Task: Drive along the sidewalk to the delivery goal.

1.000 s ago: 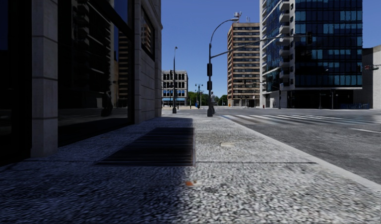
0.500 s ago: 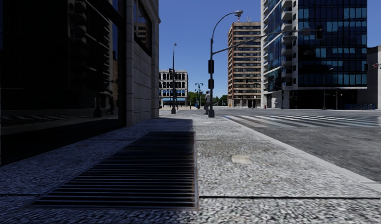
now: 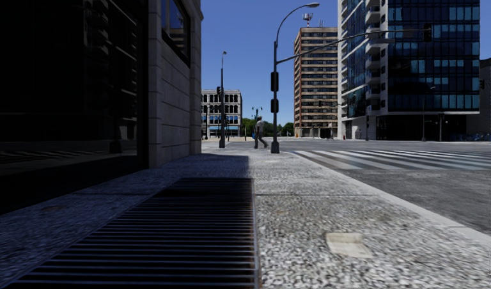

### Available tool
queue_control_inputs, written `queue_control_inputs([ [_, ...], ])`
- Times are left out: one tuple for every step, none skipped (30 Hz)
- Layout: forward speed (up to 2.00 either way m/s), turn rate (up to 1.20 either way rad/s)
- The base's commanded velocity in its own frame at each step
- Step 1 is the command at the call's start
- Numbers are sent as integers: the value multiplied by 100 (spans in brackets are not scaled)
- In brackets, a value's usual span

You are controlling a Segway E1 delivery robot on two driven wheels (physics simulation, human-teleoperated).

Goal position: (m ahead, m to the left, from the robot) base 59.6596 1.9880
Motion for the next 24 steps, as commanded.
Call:
queue_control_inputs([
  [200, 0],
  [200, 0],
  [200, 0],
  [200, 0],
  [200, 0],
  [200, 0],
  [200, 0],
  [200, 0],
  [200, 0],
  [200, 0],
  [200, 0],
  [200, 0],
  [200, 0],
  [200, 0],
  [200, 0],
  [200, 0],
  [200, 0],
  [200, 0],
  [200, 0],
  [200, 0],
  [200, 0],
  [200, 0],
  [200, 0],
  [200, 0],
])
